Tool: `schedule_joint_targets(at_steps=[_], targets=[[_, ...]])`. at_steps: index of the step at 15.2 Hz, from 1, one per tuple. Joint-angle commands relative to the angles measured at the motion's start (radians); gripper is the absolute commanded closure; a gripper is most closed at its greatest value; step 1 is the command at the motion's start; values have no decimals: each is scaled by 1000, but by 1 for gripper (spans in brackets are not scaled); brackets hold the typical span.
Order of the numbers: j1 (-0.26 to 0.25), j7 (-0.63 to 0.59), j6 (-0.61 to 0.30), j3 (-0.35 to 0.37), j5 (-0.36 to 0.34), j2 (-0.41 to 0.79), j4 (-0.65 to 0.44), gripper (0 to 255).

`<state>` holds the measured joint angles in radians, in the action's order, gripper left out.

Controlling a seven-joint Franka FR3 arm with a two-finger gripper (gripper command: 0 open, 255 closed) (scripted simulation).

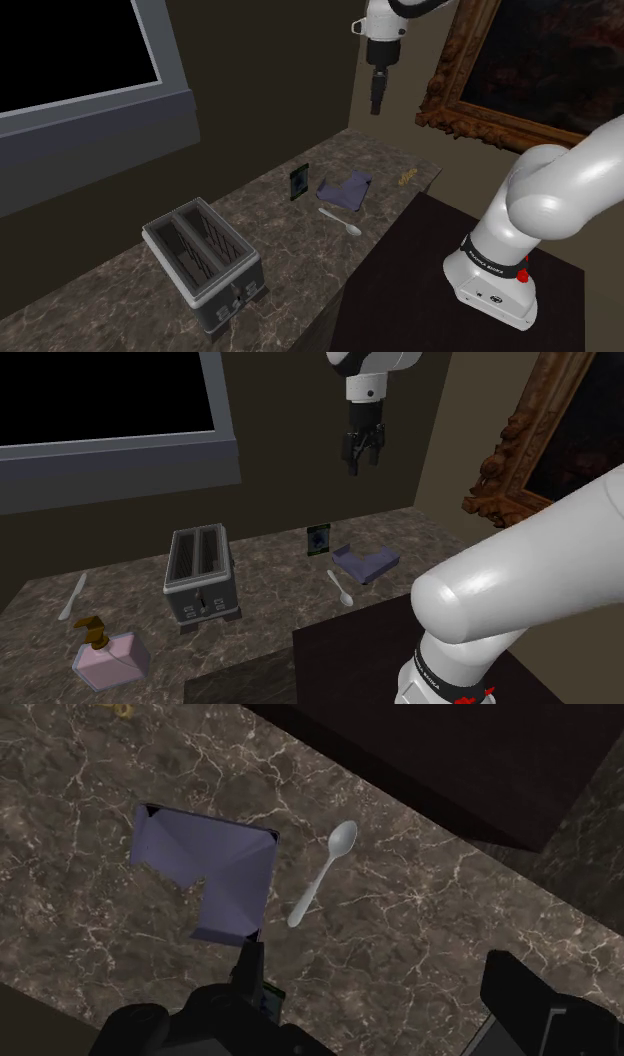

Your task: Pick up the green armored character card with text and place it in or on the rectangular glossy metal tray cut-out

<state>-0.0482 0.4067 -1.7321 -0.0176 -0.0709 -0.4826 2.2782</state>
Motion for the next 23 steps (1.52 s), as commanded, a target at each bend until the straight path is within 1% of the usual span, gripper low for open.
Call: schedule_joint_targets(at_steps=[1,7,12,23], targets=[[-11,51,-44,1,-25,84,-27,0],[-37,178,-143,14,-103,317,-125,0],[-57,266,-207,34,-177,506,-224,0],[-121,422,-292,71,-370,907,-481,0]])
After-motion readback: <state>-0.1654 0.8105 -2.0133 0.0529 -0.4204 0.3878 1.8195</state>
